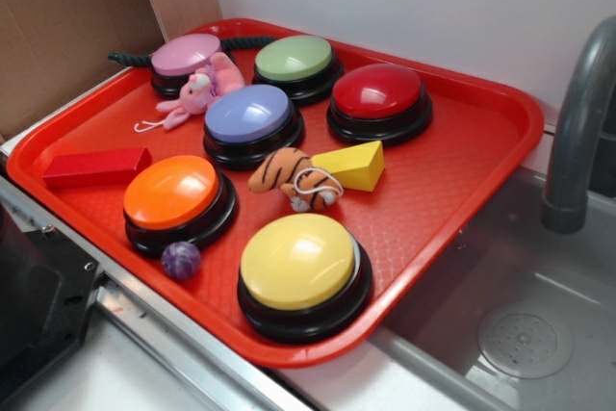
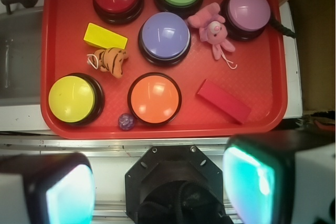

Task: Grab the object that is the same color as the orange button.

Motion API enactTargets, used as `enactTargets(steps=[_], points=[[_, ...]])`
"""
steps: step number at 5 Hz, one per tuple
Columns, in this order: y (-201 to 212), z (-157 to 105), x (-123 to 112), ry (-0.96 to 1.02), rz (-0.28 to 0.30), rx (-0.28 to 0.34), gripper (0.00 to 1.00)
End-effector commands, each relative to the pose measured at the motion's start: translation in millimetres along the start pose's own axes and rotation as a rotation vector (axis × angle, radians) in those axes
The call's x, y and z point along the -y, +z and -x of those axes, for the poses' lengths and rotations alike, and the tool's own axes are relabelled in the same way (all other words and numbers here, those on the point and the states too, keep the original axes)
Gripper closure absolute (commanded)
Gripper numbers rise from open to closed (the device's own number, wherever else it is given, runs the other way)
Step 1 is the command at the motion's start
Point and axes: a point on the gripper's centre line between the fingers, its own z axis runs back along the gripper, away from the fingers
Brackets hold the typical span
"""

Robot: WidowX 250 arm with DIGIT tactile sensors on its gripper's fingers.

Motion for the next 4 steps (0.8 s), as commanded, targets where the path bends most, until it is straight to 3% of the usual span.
enactTargets(steps=[1,2,4], points=[[-39,-43,22,0.048,0.077,0.140,0.00],[-62,-64,39,0.110,0.078,0.157,0.00],[-135,-100,56,0.242,0.087,0.120,0.00]])
